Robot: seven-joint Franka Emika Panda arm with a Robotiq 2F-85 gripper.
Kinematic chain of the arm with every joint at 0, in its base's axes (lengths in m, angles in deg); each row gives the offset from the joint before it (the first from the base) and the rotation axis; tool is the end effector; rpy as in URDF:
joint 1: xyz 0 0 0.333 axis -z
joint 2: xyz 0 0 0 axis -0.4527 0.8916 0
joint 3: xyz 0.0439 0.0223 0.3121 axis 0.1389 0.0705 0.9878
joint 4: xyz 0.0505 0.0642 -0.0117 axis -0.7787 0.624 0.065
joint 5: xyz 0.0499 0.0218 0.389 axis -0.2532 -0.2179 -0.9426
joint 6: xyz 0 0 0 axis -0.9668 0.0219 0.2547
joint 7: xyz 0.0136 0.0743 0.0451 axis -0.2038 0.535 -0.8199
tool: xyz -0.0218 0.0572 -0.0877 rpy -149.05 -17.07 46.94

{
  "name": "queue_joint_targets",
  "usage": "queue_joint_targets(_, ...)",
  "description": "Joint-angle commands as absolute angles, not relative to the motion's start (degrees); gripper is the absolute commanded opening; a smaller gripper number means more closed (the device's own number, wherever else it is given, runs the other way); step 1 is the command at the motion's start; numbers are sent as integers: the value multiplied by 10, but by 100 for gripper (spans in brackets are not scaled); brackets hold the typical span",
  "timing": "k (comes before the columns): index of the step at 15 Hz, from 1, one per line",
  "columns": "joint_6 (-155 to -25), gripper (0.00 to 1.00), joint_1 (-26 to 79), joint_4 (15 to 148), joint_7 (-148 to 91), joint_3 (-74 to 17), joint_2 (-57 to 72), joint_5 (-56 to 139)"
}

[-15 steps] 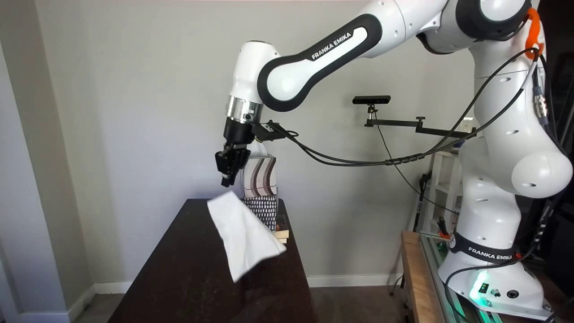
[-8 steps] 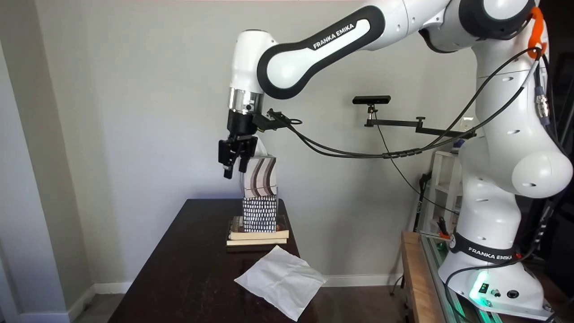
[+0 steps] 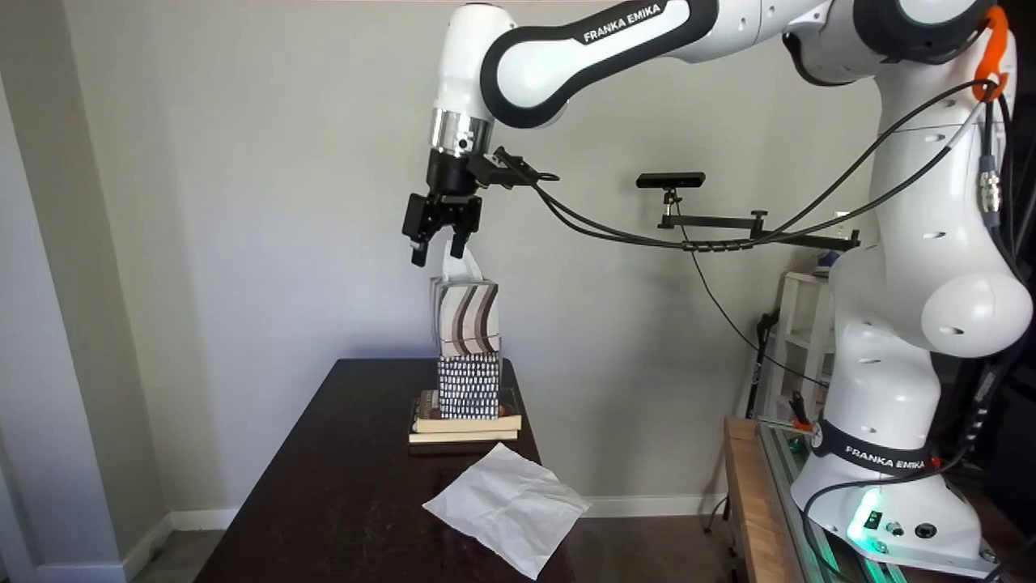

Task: Stack the tissue boxes on the book, then pull out a tissue

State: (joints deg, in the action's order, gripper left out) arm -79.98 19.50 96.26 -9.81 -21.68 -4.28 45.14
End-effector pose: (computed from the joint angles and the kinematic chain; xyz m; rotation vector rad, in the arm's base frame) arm 0.5959 0.1039 0.4899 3.0785 -0.2528 0.3804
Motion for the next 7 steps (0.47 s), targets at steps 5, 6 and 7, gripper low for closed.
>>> queue_joint_targets(5, -811, 100, 227, 964, -99, -233, -61, 478)
queue_joint_targets(6, -816, 100, 232, 965, -99, -237, -62, 480)
queue_joint_targets(7, -817, 100, 235, 966, -100, -238, -62, 480)
